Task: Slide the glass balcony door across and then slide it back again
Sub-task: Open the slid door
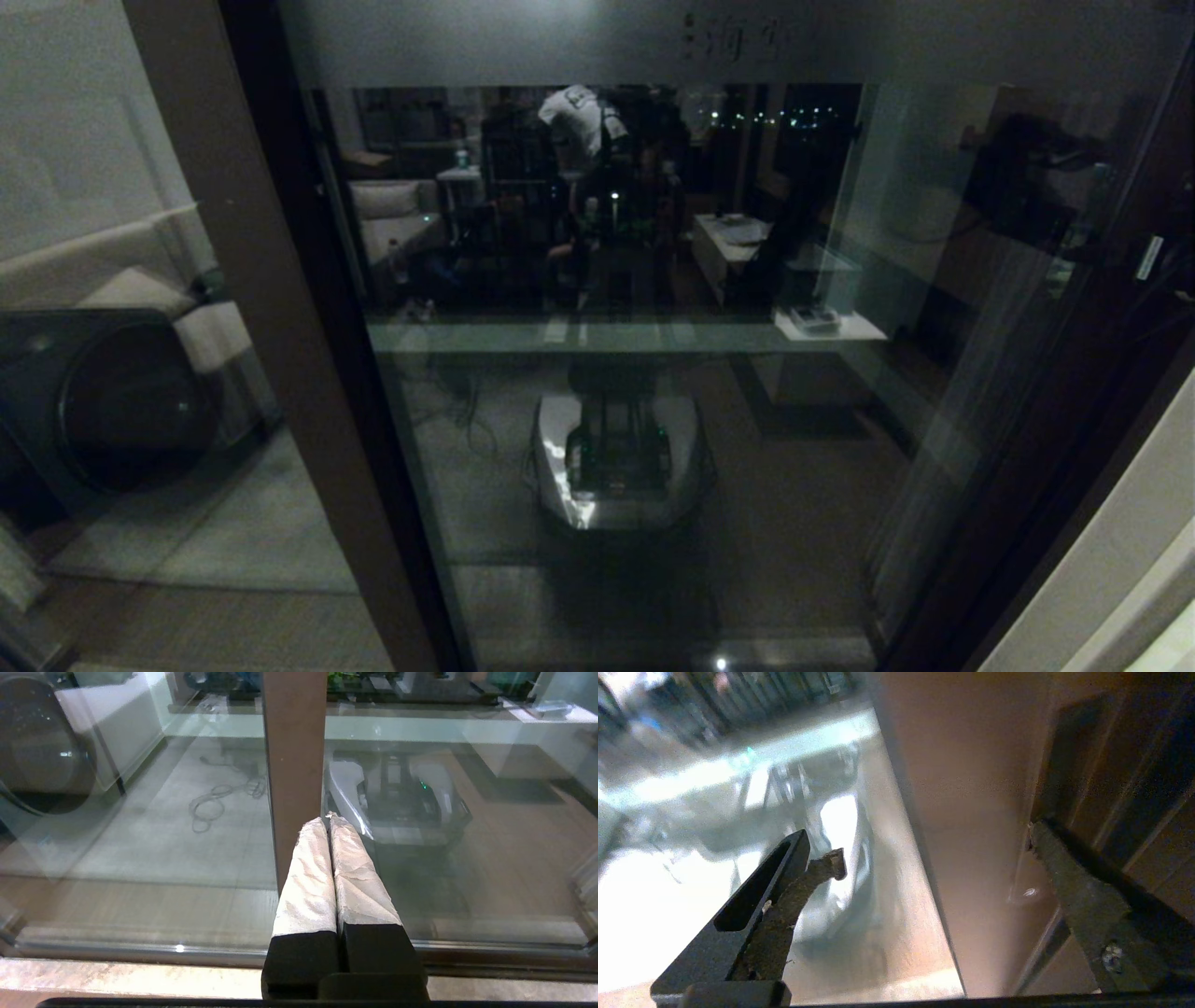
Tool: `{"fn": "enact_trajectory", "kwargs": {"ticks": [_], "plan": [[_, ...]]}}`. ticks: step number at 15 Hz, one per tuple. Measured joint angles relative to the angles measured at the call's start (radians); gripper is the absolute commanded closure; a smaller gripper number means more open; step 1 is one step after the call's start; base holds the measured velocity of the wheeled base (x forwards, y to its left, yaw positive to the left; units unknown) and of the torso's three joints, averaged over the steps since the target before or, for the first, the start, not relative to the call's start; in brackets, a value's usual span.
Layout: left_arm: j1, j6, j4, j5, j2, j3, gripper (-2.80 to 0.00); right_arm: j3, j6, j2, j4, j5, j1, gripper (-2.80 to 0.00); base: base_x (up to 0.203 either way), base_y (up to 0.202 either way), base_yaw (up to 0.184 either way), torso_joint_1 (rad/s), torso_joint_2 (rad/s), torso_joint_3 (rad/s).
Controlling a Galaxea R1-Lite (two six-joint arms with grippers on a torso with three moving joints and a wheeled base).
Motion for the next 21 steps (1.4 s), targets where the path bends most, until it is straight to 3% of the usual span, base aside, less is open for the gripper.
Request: {"fn": "enact_trajectory", "kwargs": {"ticks": [11, 17, 21], "plan": [[0.0, 0.0, 0.0, 0.0, 0.0, 0.0, 0.0, 0.014, -0.04, -0.051, 0.017, -0.03, -0.019, -2.8, 0.0, 0.0, 0.0, 0.0, 0.0, 0.0], [0.0, 0.0, 0.0, 0.0, 0.0, 0.0, 0.0, -0.003, -0.138, -0.145, 0.212, -0.057, -0.057, -2.8, 0.0, 0.0, 0.0, 0.0, 0.0, 0.0], [0.0, 0.0, 0.0, 0.0, 0.0, 0.0, 0.0, -0.038, -0.144, -0.144, 0.226, -0.011, -0.061, -2.8, 0.0, 0.0, 0.0, 0.0, 0.0, 0.0]]}}
